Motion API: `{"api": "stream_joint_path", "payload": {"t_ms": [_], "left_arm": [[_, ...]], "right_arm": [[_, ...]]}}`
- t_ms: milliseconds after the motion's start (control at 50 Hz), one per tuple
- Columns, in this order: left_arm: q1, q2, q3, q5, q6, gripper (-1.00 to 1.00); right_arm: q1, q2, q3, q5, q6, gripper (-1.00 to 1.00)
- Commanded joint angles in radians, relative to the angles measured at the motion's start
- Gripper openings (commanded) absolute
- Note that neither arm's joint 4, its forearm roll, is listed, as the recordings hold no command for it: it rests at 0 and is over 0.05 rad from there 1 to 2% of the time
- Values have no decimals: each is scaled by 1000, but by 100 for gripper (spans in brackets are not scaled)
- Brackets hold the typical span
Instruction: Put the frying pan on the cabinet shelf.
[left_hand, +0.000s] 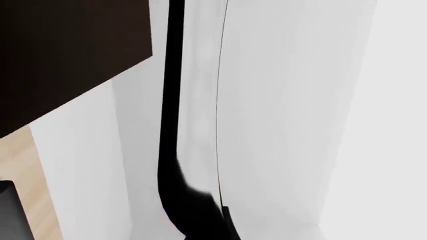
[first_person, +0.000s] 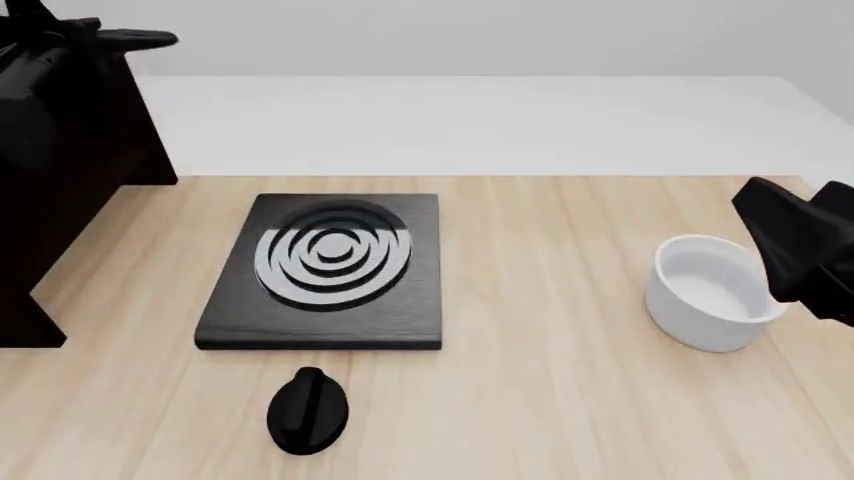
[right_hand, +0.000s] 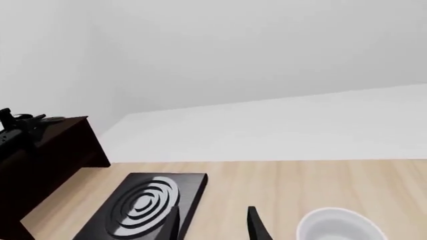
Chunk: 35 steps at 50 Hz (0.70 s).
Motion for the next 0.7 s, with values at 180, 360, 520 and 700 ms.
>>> {"api": "stream_joint_path", "payload": {"t_ms": [180,360,520,700], "left_arm": [[32,36,-4,-53,-13,-100],[52,46,43,-51,-25,-100],[75,55,92,-90,-43,-100],[68,16,135,-107,-39,-100]], "right_arm": [[-13,22,-11,-2,-9,100],[-16,22,-5,-3,-8,100],[-18,31,-9,-3,-9,100],[-15,32,-5,1,-8,100]]}}
